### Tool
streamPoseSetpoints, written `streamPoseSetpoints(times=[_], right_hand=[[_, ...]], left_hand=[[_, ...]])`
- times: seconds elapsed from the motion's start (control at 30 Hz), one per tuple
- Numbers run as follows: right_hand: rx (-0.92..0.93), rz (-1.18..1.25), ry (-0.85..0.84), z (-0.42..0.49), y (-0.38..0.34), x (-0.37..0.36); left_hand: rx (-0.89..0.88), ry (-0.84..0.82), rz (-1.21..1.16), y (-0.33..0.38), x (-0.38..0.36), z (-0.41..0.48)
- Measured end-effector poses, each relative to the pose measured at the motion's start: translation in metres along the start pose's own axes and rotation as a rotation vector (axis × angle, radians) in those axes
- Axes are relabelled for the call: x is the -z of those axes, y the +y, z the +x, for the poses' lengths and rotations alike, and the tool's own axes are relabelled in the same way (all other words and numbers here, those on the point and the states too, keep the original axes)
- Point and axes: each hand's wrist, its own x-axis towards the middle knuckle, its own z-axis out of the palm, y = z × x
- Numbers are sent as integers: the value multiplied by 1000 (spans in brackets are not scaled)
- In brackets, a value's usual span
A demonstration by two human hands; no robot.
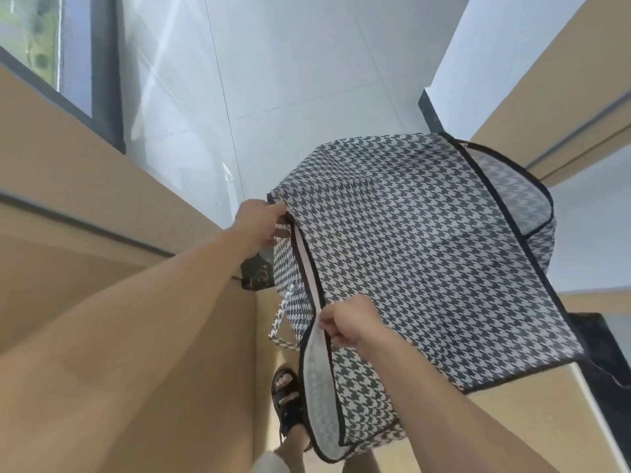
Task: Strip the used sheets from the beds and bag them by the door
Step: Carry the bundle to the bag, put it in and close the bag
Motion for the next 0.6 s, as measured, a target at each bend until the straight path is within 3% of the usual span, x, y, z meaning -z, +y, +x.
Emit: streamPoseSetpoints(times=[0.1, 0.2, 0.27, 0.43, 0.6], right_hand=[[37, 39, 9, 0, -4, -6], [52, 32, 18, -1, -3, -13], [65, -2, 37, -3, 4, -19], [21, -101, -28, -13, 42, -26], [120, -520, 103, -32, 88, -8]], left_hand=[[146, -115, 209, -35, -4, -25], [247, -341, 508, -65, -14, -54], [250, -420, 509, -82, -23, -68], [155, -181, 257, -90, -26, -74], [96, -13, 164, -80, -9, -69]])
